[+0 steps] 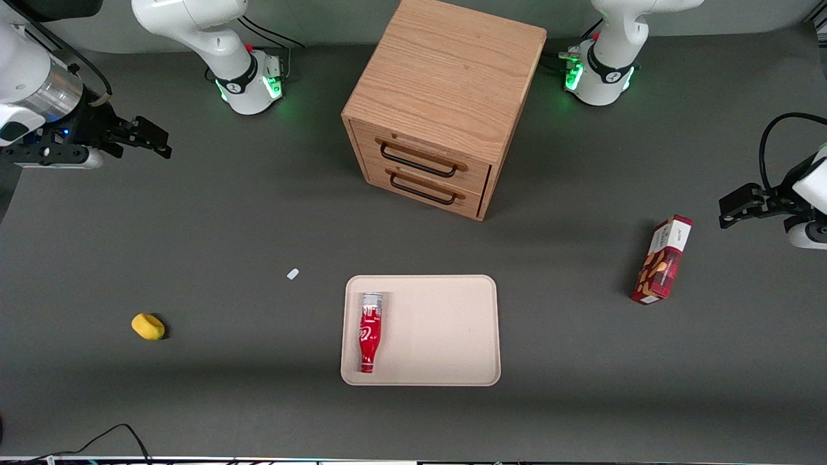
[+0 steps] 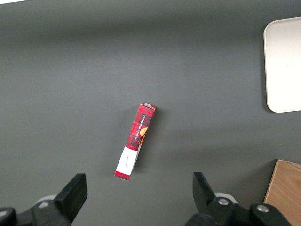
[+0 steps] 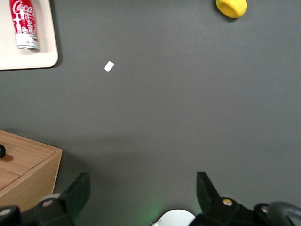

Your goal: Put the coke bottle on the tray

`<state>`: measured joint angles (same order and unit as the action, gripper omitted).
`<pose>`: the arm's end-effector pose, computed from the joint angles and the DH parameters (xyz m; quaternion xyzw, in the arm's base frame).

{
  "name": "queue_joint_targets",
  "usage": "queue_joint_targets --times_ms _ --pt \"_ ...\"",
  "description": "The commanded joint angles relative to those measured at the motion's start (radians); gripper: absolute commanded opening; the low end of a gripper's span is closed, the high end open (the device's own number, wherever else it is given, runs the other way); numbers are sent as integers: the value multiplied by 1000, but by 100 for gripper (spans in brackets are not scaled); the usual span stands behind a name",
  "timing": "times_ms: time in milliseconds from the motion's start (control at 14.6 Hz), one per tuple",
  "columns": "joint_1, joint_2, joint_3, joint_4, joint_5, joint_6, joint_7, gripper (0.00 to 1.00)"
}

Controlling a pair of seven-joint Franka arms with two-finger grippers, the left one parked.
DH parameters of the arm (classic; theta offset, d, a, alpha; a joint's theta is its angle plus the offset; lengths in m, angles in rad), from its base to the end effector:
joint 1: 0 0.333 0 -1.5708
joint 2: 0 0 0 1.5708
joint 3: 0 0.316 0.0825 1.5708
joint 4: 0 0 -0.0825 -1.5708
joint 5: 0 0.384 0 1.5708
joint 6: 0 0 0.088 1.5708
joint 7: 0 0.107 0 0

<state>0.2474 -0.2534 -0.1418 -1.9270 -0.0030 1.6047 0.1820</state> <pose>0.4703 0.0426 0.5881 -0.9986 0.0352 0.0376 0.0109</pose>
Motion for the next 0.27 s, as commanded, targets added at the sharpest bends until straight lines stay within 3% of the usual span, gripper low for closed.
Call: queue_joint_targets --times_ms 0,205 --pt "18 -1 -19 25 8 -25 -15 100" --pt "9 0 -19 25 8 -25 -16 100"
